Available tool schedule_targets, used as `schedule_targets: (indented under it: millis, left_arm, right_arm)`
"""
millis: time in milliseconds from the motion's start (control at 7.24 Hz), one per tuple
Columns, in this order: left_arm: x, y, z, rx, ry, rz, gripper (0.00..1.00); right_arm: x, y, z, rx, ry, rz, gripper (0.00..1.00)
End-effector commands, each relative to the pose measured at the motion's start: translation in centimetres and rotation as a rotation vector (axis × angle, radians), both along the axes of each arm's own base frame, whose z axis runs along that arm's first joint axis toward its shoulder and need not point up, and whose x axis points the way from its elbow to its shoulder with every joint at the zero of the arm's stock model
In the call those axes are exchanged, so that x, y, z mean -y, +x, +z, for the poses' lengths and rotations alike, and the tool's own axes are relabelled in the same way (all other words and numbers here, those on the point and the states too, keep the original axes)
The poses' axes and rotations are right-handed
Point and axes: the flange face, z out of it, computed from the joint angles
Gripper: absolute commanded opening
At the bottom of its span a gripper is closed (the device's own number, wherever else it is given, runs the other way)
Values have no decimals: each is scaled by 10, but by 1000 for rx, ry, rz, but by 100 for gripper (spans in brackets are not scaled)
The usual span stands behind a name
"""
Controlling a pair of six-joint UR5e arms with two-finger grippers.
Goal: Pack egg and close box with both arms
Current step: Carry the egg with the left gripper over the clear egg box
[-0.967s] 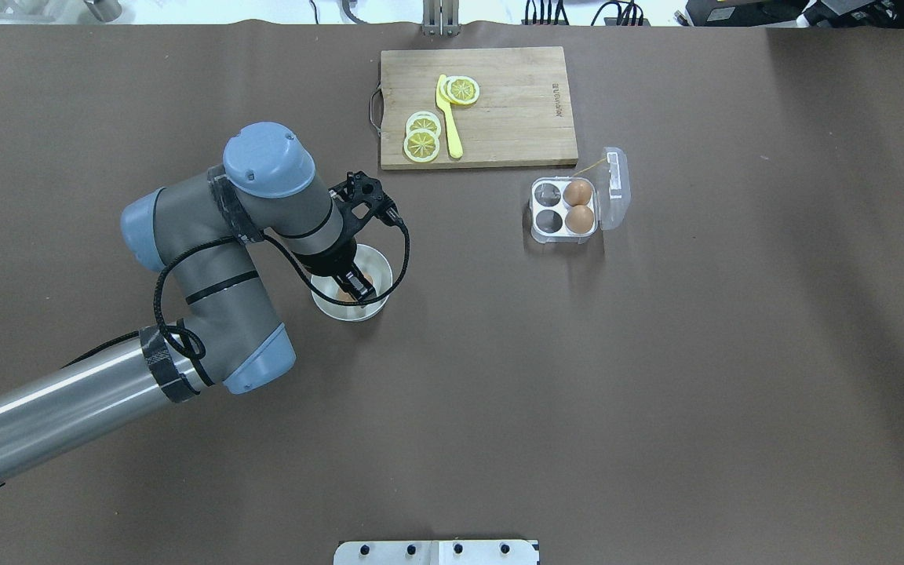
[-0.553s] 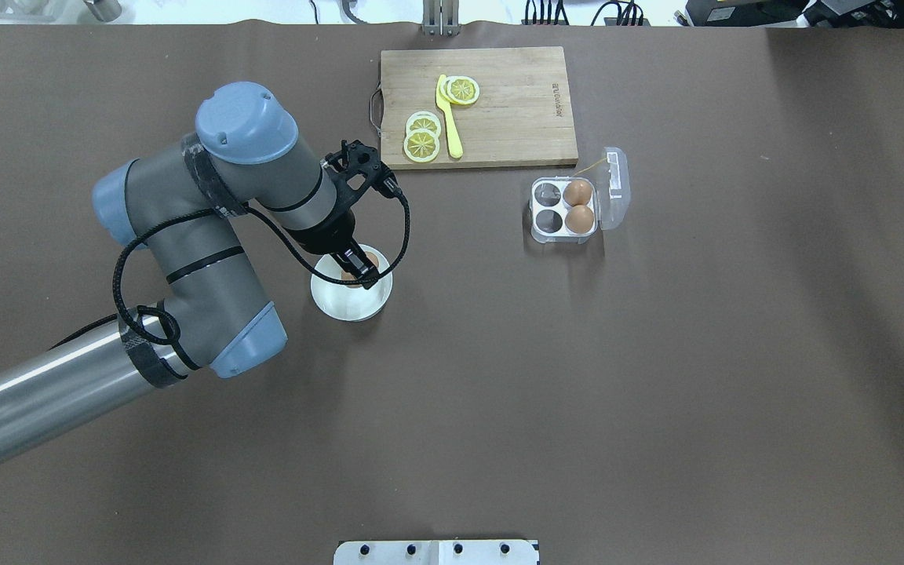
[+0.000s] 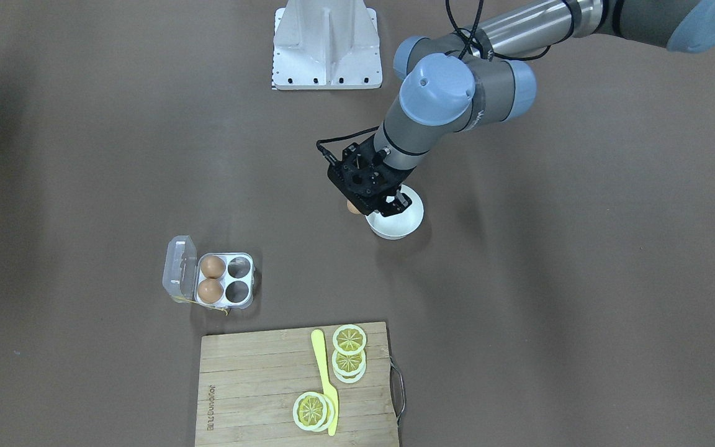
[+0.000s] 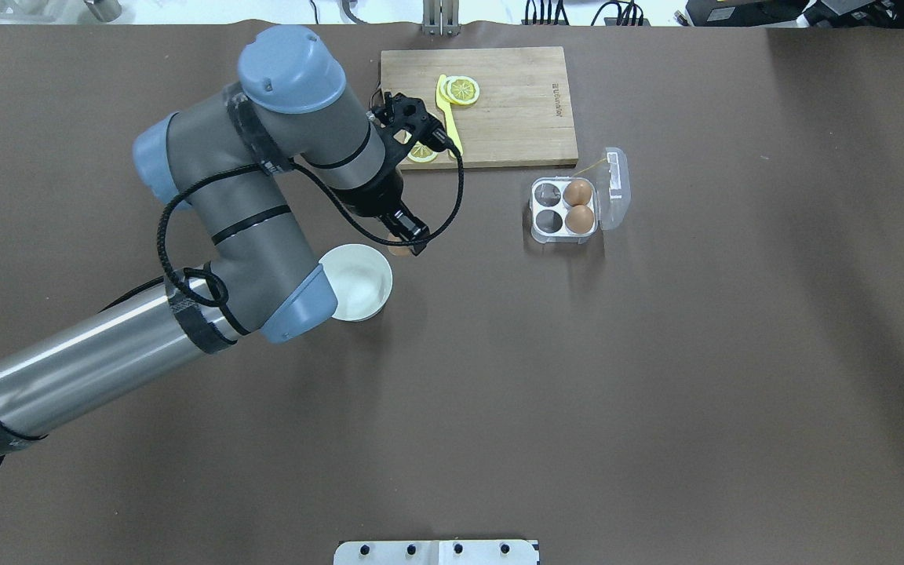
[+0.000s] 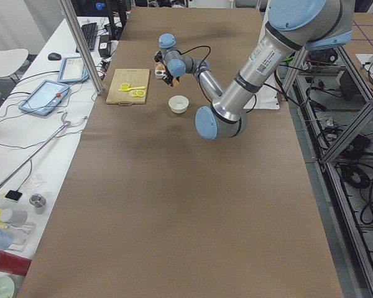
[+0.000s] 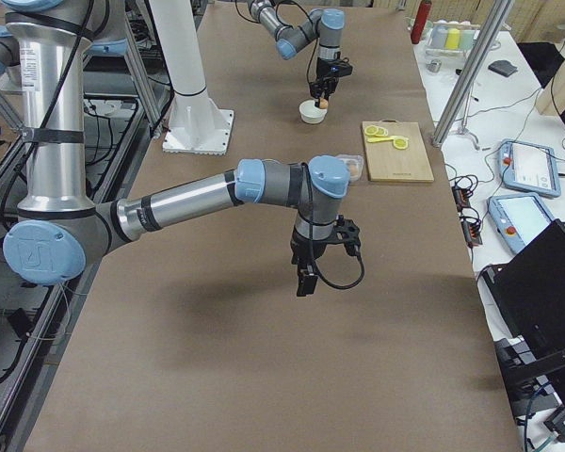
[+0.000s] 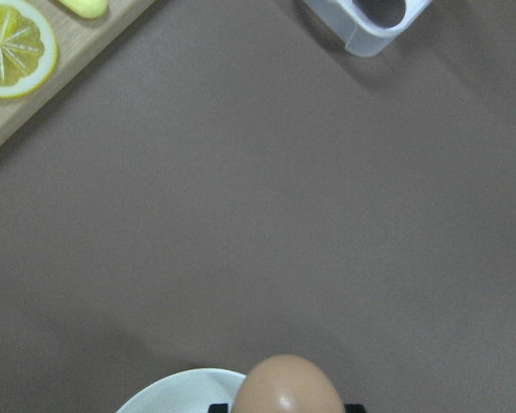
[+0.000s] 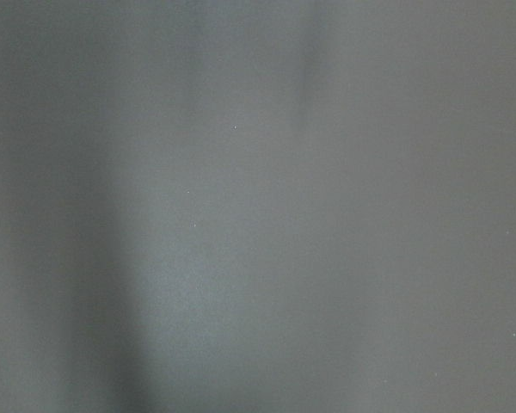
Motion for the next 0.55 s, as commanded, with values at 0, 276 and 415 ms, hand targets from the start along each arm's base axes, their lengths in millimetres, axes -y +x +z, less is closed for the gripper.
schedule_targets:
  millis: [0, 276, 415]
  left_arm:
    - [24, 26, -45, -3, -26, -25, 33]
    - [46, 43, -77, 12, -16, -89, 32]
    - [58, 56, -84, -14, -28, -116, 31]
  right_arm:
    - [0, -2, 0, 22, -5, 2, 100]
    - [0, -2, 0, 29, -3, 1, 100]
    - [0, -2, 1, 29, -5, 1, 100]
